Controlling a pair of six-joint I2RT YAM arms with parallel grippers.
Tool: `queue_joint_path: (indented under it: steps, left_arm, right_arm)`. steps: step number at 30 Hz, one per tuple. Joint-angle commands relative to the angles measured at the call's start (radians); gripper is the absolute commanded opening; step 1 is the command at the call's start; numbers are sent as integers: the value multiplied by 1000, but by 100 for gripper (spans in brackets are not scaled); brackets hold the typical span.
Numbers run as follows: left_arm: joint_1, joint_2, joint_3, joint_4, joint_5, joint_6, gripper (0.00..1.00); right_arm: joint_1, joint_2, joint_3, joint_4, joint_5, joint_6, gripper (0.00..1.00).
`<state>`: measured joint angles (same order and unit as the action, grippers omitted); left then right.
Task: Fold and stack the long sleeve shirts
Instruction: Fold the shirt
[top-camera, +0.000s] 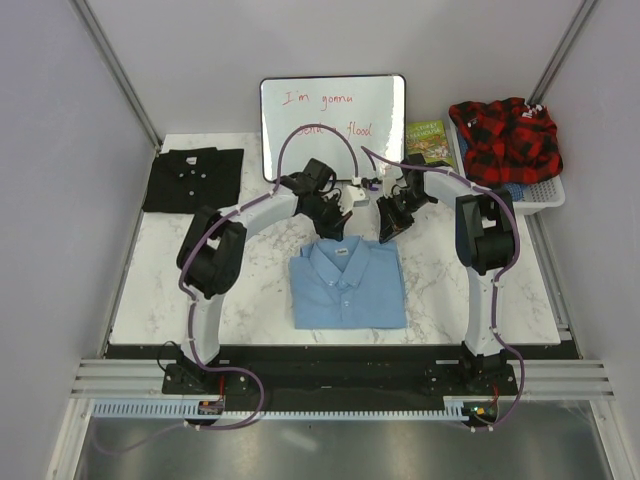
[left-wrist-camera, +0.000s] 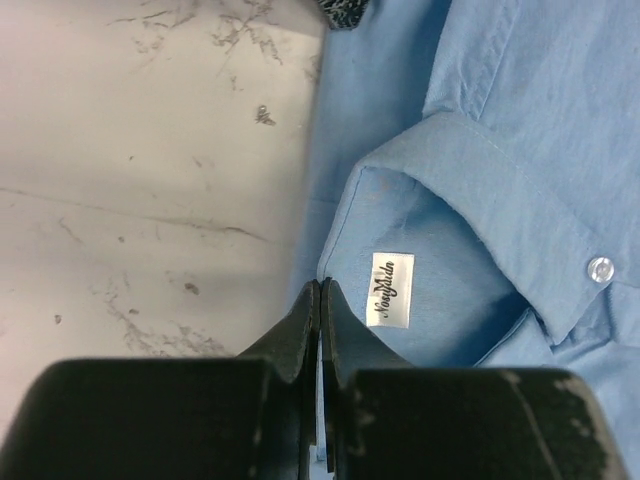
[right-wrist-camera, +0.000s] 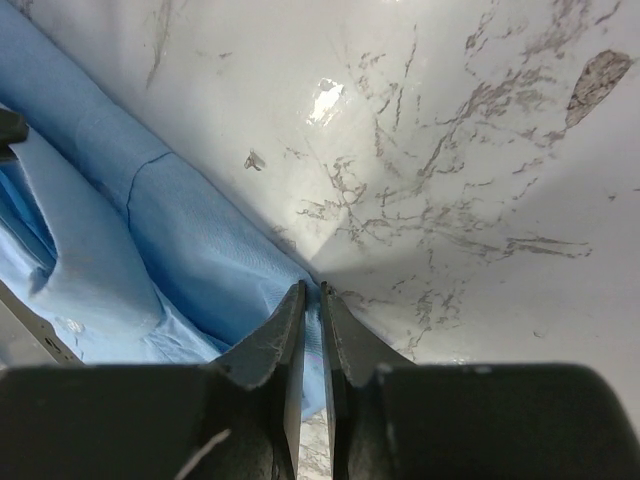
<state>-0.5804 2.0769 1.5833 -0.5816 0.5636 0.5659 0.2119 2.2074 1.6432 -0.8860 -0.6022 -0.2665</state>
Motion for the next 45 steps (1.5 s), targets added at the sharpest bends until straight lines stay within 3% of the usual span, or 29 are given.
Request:
queue_joint_path:
  steps: [1,12,21,24,26,27,28,29,31,32,33,34,35,38,41,45]
  left_arm:
    - [10,-28,55,25,18,-32,2]
    - [8,8,78,43,48,-113,2]
    - [10,-43,24,57,44,-107,2]
    - [10,-14,41,68,36,-132,2]
    - [13,0,47,74,18,-156,11]
    - [19,3,49,74,15,-168,21]
    - [27,-4,47,81,27,-185,38]
    - [56,-18,43,86,48,-216,43]
    - [94,-84,12,103,148,-247,54]
    - [143,-119,-5,109,192,-279,68]
    - [168,-153,-52,120,255,-296,70]
    - [191,-226,-83,130,278,-313,90]
    - [238,-259,-116,150,295,-342,97]
    - [319,-383,-233,146,326,-356,99]
    - [399,-501,-327,134,340,-339,99]
    - [453,-638,-446,198,208,-353,99]
  right_arm:
    - [9,-6,-25,21,35,-34,18]
    - [7,-25,-43,13,-27,-5,20]
    - [-104,-139,-132,7,-153,119,32]
    - [-106,-184,-148,10,-150,104,43]
    - [-105,-198,-134,13,-153,92,52]
    - [-103,-201,-114,15,-142,75,55]
    - [-103,-206,-97,12,-134,63,61]
    - [-98,-204,-79,4,-130,47,64]
    - [-89,-202,-16,-7,-117,-25,73]
    - [-74,-202,27,-17,-110,-54,75]
    - [-66,-198,46,-19,-102,-77,78]
    - [-53,-193,61,-19,-79,-126,84]
    - [-20,-187,75,-13,-61,-143,87]
    - [61,-131,171,-25,-12,-207,88]
    - [118,-63,239,-36,11,-249,83]
    - [164,38,300,-93,39,-335,72]
